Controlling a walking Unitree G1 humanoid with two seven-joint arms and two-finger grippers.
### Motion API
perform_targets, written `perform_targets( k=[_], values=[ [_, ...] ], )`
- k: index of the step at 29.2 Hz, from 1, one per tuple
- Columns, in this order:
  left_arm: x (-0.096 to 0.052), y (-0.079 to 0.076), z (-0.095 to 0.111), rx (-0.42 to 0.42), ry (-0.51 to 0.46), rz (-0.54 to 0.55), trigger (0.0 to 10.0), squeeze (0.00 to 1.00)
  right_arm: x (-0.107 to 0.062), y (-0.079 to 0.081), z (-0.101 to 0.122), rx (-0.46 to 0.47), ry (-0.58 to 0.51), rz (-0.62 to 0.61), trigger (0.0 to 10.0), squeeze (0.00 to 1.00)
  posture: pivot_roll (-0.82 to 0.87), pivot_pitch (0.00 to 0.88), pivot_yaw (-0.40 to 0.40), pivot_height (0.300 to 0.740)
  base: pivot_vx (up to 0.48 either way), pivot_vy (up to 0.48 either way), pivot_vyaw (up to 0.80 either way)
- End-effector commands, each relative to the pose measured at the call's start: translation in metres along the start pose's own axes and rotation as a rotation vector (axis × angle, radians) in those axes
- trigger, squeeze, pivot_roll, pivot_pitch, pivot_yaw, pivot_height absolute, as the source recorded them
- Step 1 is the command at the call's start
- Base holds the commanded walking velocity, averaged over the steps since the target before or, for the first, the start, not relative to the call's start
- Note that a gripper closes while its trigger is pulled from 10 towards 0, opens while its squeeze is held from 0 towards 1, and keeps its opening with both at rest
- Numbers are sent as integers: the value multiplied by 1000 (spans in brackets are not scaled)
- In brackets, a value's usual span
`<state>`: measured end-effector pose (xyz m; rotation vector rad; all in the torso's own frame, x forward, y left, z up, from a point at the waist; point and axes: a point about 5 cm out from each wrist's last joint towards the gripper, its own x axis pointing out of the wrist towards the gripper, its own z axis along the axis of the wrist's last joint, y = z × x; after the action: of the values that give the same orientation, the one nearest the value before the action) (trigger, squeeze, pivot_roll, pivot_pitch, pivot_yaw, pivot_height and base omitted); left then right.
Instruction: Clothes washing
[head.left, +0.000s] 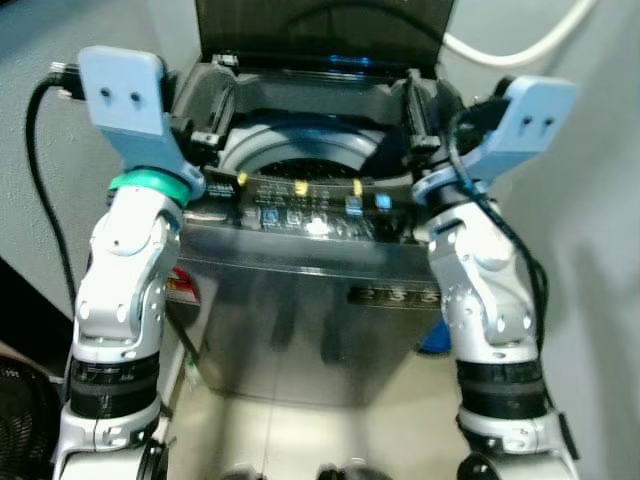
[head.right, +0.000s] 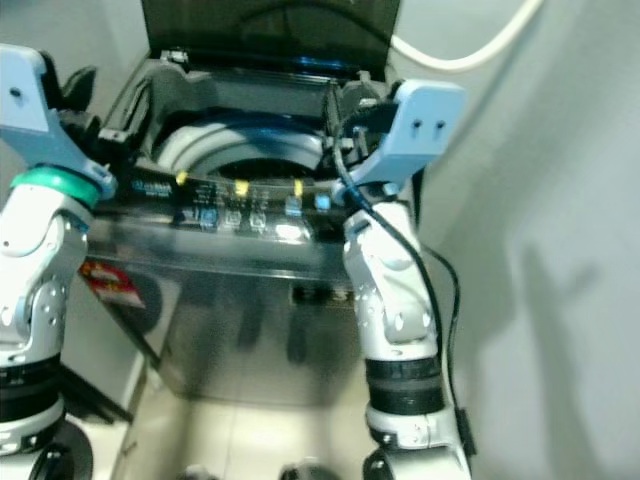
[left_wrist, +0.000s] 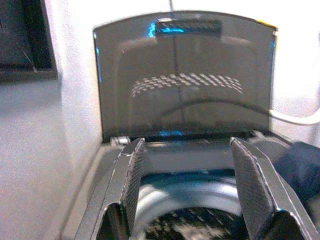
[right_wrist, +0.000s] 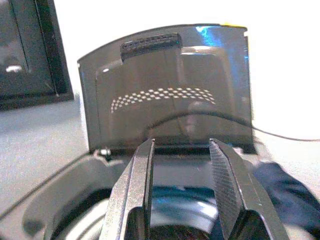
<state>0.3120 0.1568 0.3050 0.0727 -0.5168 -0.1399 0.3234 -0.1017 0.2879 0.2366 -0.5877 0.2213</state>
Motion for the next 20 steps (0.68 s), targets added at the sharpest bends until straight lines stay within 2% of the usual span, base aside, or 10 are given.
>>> perform_targets(
  k=[1,9,12,15,19,20],
  values=[
    [-1,2,2,13,-8,7,10000,0,1,7,0,9,-4,27,10000,0,52,36,3,740,-431,0,0],
    [0,1,2,11,-8,9,10000,0,1,8,1,2,2,49,10000,0,51,40,2,740,-413,0,0],
    [0,0,1,14,-7,10,10000,0,0,10,-1,-19,10,70,10000,0,51,41,0,740,0,0,0],
    [0,-1,-1,10,3,3,10000,0,0,13,-4,-61,25,107,10000,0,49,42,-3,740,0,0,783],
    [-2,-7,-6,10,25,-20,10000,0,-1,15,-6,-69,34,134,10000,0,45,43,-1,740,0,0,786],
    [-5,-12,-11,4,48,-44,10000,0,-4,14,-8,-78,45,141,10000,0,44,46,-1,740,0,0,788]
  ],
)
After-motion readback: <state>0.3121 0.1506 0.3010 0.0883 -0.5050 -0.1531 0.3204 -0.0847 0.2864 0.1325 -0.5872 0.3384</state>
